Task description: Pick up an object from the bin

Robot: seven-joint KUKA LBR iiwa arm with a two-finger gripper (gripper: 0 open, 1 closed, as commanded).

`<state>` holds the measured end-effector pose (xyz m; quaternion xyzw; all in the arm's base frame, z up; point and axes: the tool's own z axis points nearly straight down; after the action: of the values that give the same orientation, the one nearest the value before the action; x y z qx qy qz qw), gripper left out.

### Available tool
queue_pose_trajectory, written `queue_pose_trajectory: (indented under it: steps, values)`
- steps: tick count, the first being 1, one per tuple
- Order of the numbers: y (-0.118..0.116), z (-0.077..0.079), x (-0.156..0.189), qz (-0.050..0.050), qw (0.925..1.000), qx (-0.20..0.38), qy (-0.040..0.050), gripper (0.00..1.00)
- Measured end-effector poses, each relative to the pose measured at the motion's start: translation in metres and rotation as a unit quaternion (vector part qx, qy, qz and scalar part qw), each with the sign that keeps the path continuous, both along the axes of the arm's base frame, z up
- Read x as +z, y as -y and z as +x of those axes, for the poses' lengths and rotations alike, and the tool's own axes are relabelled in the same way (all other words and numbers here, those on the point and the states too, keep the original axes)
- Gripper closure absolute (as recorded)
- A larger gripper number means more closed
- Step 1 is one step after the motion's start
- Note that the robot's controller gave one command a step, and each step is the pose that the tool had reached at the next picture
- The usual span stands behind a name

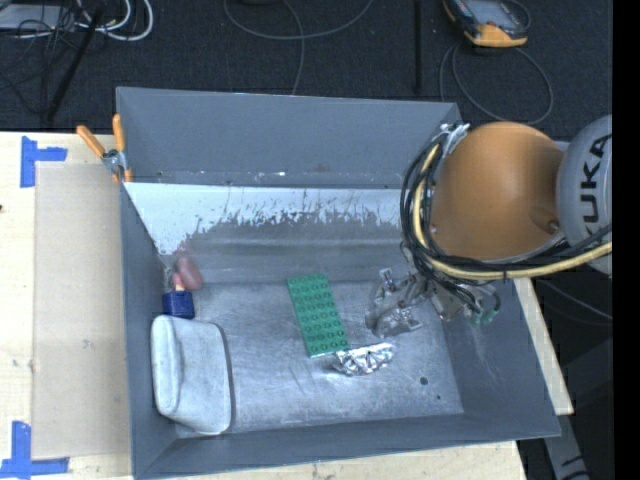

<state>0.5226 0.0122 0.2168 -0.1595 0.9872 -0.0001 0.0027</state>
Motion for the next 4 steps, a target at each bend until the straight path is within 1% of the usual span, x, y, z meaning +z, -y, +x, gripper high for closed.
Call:
queue_pose_trajectory:
  steps: [1,2,3,4]
  values:
    - [0.001,-0.001,-0.003,0.0,1.0,-0.002,-0.0029,0.0]
    - [-0.007,0.02,-0.131,0.001,0.9972,0.074,0.0011,0.0]
    - [-0.003,0.034,-0.141,0.001,0.9932,0.116,0.0014,0.0]
    - [-0.036,0.048,-0.025,0.0,0.9897,0.143,0.0022,0.0]
